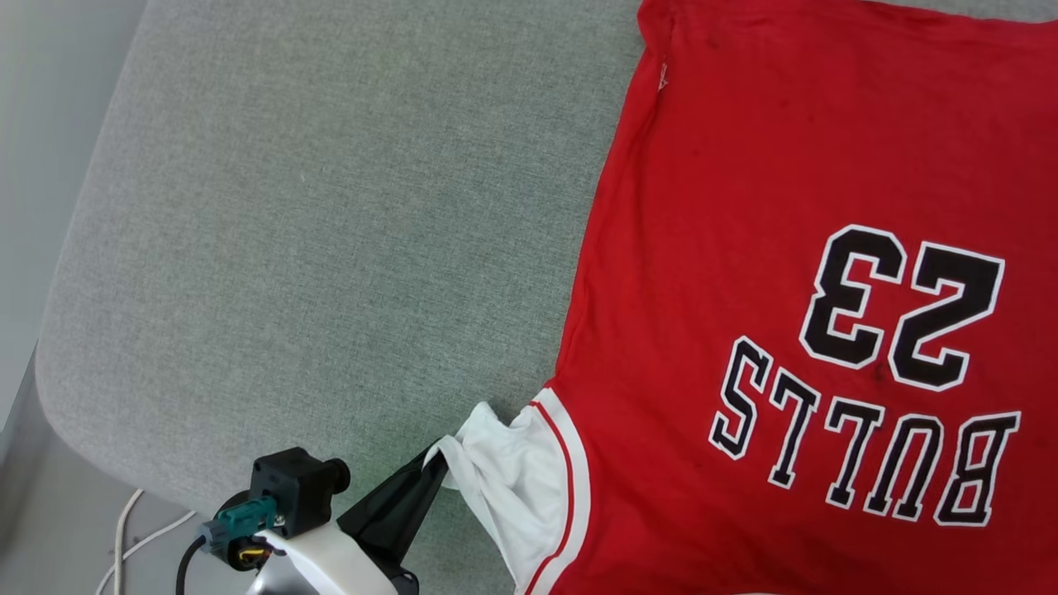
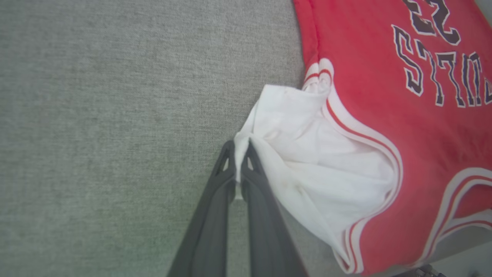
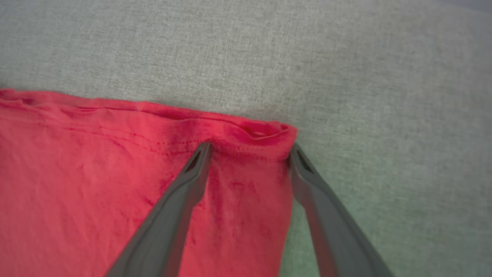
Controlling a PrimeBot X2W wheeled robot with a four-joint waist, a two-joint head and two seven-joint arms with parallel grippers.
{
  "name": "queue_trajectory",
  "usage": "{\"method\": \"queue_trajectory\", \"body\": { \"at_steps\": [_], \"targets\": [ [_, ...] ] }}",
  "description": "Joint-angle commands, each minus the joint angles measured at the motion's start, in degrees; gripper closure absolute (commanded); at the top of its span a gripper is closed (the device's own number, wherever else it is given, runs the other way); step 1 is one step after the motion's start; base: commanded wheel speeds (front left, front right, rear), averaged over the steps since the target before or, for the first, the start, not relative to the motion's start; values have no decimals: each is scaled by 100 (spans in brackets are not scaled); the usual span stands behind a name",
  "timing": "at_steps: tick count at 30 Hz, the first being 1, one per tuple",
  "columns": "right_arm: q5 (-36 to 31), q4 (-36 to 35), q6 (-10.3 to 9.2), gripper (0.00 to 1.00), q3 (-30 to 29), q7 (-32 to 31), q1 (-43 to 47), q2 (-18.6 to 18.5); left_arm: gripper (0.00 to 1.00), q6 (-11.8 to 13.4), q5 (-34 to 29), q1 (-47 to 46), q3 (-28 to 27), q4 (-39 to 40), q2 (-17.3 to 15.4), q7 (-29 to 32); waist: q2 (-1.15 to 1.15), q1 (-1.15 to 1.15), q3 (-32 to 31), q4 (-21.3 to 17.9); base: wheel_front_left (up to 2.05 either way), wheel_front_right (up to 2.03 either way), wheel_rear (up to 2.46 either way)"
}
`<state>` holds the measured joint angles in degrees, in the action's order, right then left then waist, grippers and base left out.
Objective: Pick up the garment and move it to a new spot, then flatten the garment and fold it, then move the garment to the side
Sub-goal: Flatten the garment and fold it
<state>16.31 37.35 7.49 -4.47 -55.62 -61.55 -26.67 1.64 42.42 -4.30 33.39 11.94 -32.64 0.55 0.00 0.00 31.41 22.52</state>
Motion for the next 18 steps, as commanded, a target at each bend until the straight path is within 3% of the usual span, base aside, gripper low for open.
{"method": "queue_trajectory", "body": {
  "at_steps": [1,8,9,10,18],
  "targets": [
    [-43,93,0,0,20,-175,74,117,100,-6,-32,-104,21,8,30,-36,0,0,66,59,0,0,0],
    [-188,-46,0,0,91,-739,419,196,100,-43,8,-115,55,-51,94,-81,0,0,102,114,0,0,0],
    [-182,-77,0,63,56,-769,476,207,100,-36,9,-119,56,-60,103,-81,0,0,92,111,0,0,0],
    [-177,-111,0,100,37,-783,528,225,100,-23,17,-119,57,-73,109,-78,0,0,72,101,0,0,0],
    [-80,-310,-3,100,-124,-772,1057,170,100,65,35,-167,45,-160,96,2,0,0,-467,-217,0,0,0]
  ]
}}
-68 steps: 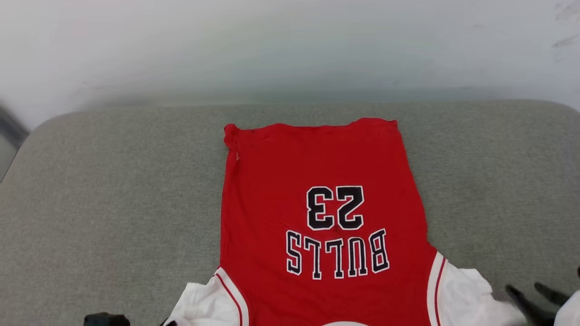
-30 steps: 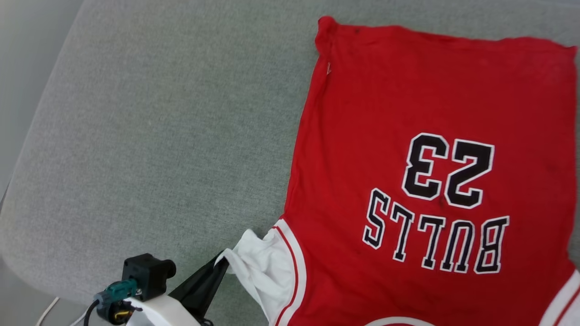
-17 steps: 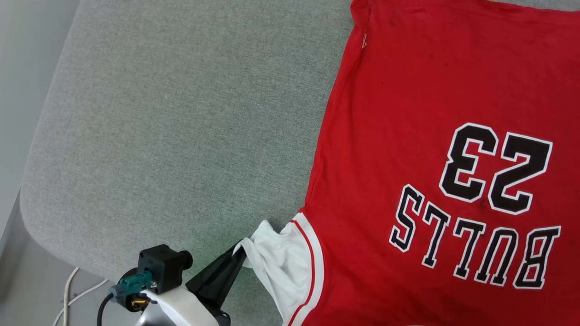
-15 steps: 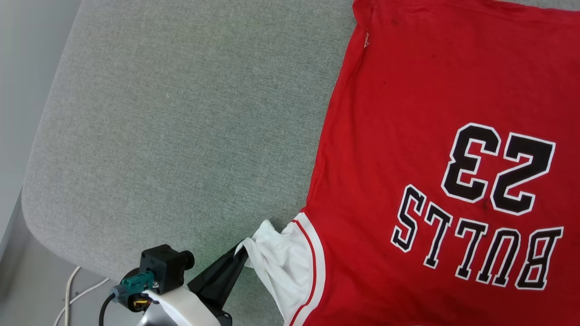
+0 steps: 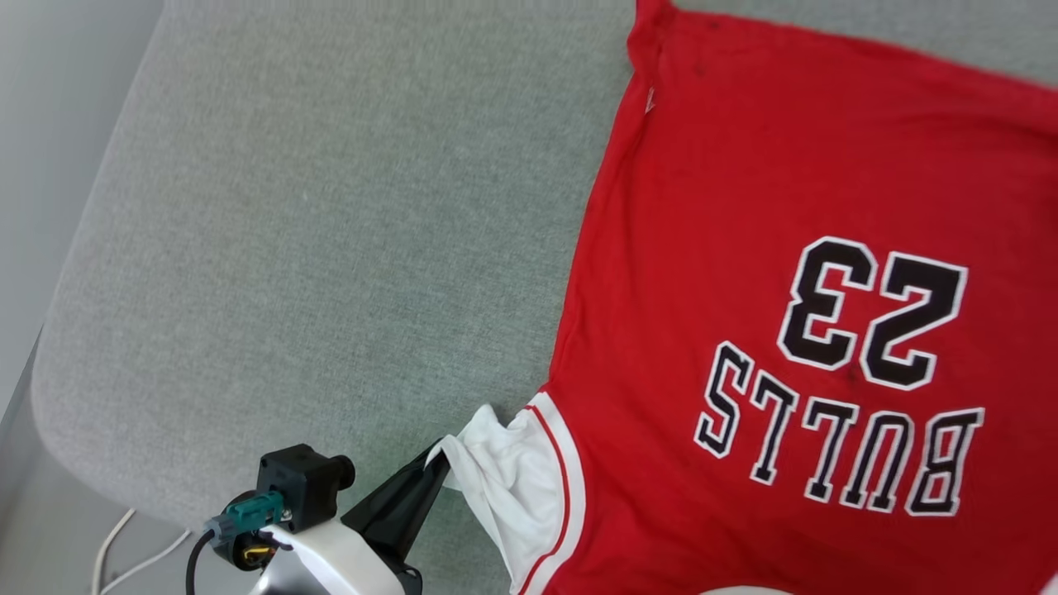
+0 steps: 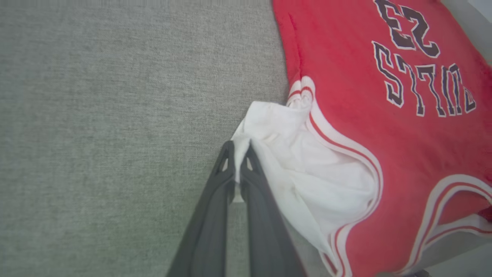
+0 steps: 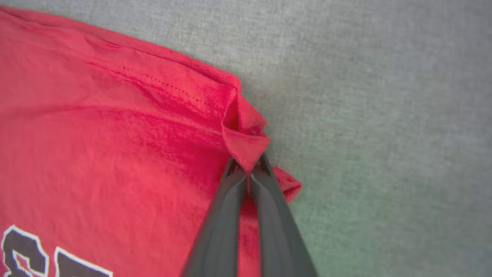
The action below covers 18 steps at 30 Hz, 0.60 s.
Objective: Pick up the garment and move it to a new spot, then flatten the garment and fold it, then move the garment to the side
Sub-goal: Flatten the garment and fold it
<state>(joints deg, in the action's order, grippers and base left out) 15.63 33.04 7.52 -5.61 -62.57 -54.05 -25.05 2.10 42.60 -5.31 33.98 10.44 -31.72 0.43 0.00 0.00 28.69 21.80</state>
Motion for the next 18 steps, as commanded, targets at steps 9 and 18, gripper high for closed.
{"method": "queue_trajectory", "body": {
  "at_steps": [9,18],
  "targets": [
    [306,-122,-6,100,-92,0,1328,110,100,126,108,189,-31,-115,-118,78,0,0,-1089,-728,0,0,0],
    [1019,-983,-5,100,203,26,2772,20,100,259,268,534,-128,-200,-217,28,0,0,-1908,-1324,0,0,0]
  ]
}}
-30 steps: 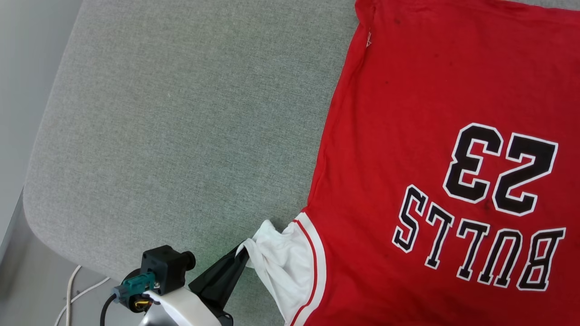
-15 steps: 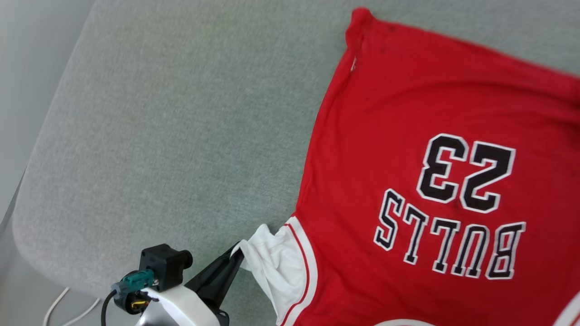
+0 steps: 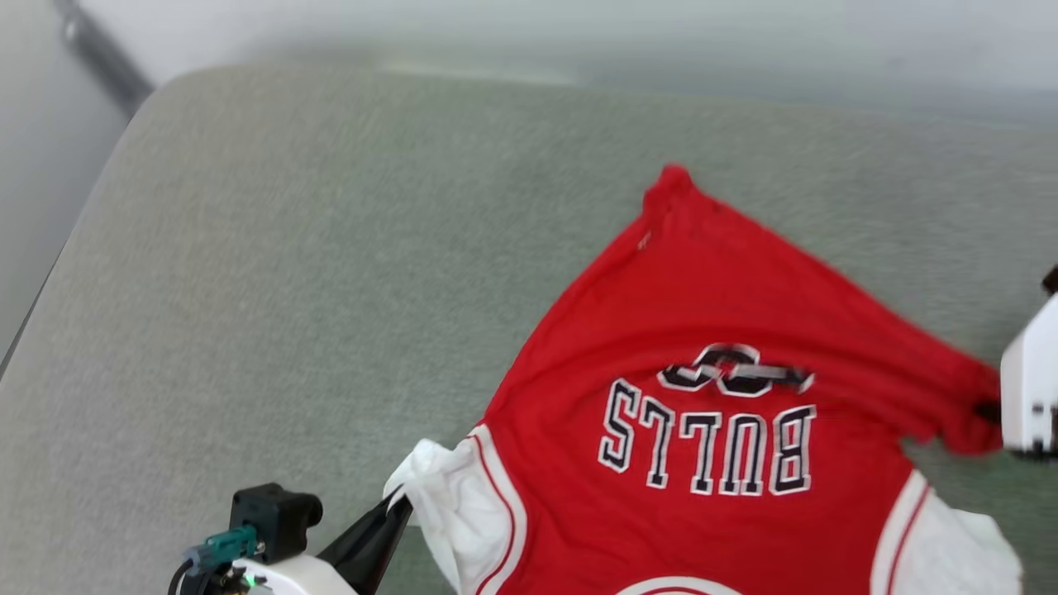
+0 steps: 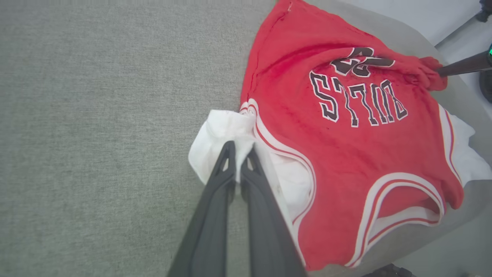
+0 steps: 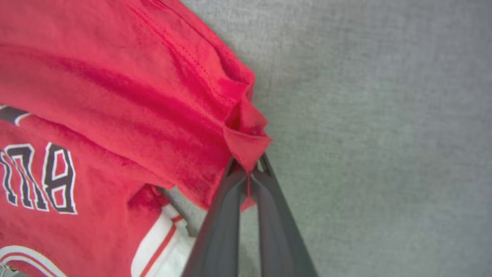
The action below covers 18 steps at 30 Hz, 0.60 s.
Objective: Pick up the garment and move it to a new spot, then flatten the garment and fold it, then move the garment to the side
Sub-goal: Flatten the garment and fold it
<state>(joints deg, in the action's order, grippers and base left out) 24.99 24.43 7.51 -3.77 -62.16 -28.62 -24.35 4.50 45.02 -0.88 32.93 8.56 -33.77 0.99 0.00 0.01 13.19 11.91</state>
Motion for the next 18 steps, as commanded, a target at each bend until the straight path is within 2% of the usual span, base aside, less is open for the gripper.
{"method": "queue_trajectory", "body": {
  "at_steps": [1,8,13,18],
  "targets": [
    [179,-269,-4,100,48,-29,404,-75,100,47,49,131,-30,-22,-20,-36,0,-1,-427,-399,0,0,0],
    [653,-1349,-3,100,-82,-68,1641,-182,100,122,143,328,-76,-55,1,-139,0,-1,-767,-739,0,0,0],
    [711,-1928,-4,100,-208,-41,2467,20,100,181,200,404,-120,-66,42,-221,0,-1,-919,-917,0,0,0],
    [657,-2201,-3,100,-381,58,3024,187,100,204,204,371,-115,-69,95,-238,0,-1,-1005,-959,0,0,0]
  ]
}}
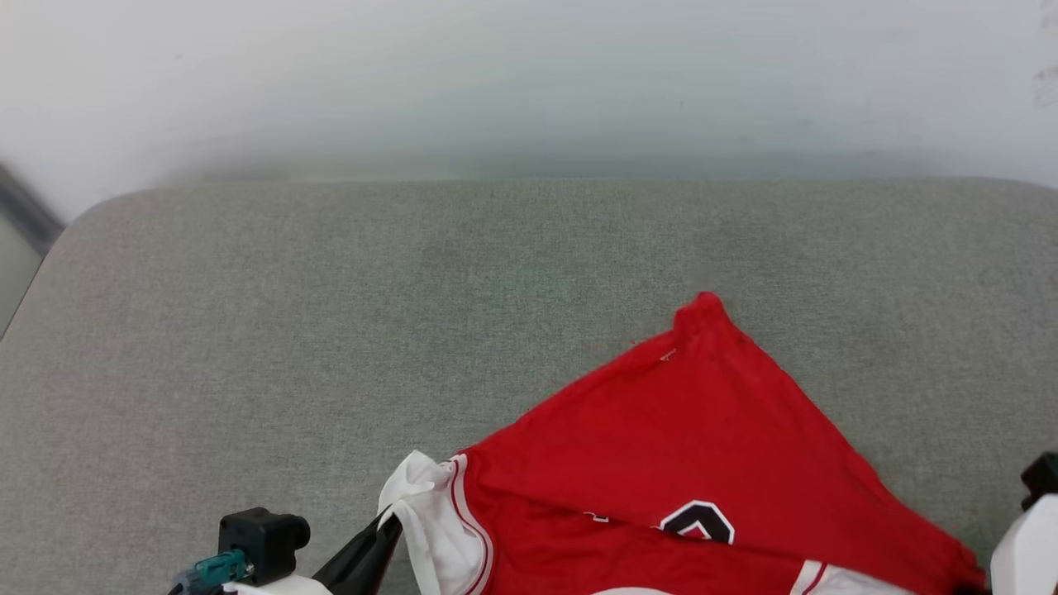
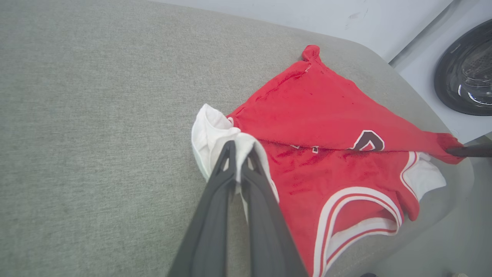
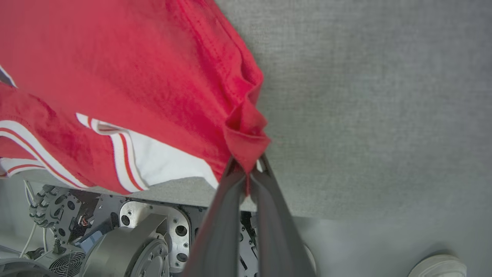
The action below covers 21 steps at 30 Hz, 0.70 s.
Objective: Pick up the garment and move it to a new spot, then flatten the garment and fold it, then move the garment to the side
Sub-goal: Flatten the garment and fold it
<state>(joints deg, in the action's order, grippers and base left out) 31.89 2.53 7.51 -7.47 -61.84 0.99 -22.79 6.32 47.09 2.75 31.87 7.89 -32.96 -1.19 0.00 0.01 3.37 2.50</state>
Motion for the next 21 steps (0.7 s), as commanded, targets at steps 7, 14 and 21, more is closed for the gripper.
{"method": "queue_trajectory", "body": {
  "at_steps": [7,14,21],
  "targets": [
    [2,-199,-4,100,-230,158,749,290,100,37,-42,-59,38,-9,65,-32,0,-1,-63,-22,0,0,0],
    [-77,-343,-3,0,-287,315,699,307,100,39,-60,-77,77,19,72,-28,0,-1,-34,5,0,0,0],
    [114,-931,-2,0,-255,133,162,130,100,41,-147,-198,113,128,62,-32,0,-1,111,182,0,0,0]
  ]
}}
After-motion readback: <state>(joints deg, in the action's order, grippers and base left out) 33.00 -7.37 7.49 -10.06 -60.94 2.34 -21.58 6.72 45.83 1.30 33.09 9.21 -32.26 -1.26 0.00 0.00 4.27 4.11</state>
